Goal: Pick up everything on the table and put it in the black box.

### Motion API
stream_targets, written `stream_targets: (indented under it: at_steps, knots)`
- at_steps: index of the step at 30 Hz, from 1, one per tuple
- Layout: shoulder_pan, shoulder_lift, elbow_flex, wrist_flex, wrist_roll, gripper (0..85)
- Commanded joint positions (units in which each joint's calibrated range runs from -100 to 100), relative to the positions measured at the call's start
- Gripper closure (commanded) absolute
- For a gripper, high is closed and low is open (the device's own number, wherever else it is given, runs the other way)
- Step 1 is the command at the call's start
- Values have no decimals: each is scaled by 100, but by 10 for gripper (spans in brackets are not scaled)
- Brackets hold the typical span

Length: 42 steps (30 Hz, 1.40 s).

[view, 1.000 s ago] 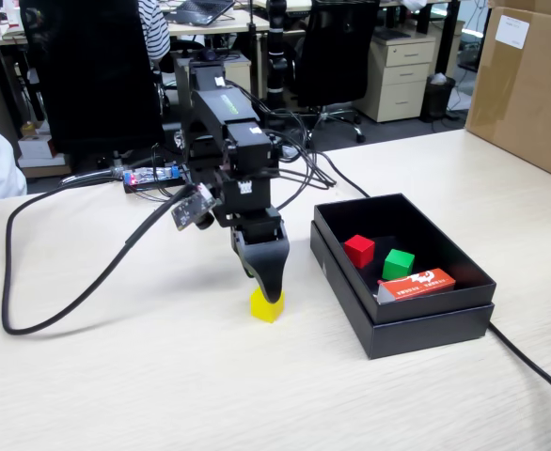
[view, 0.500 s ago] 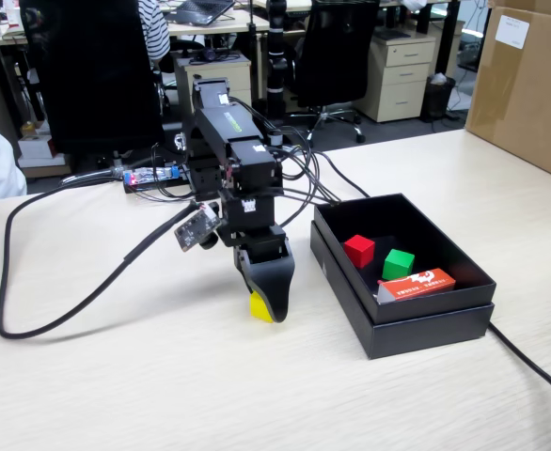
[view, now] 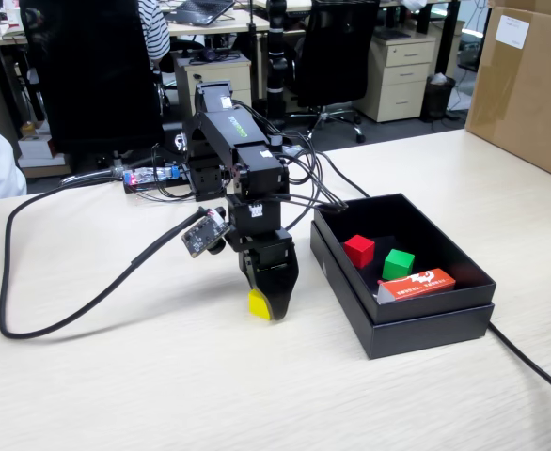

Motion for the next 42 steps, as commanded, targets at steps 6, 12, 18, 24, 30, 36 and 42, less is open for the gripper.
stream_targets:
  at_steps: [6, 12, 18, 24, 30, 36, 42]
  knots:
    - [-29, -190, 369, 1, 29, 735]
    - [-29, -580, 197, -8, 83, 846]
    - [142, -1934, 115, -8, 142, 846]
    - [811, -3369, 415, -8, 278, 846]
    - [1582, -2783, 959, -8, 576, 846]
    - [1714, -1120, 1448, -8, 767, 846]
    - [1690, -477, 1693, -8, 825, 846]
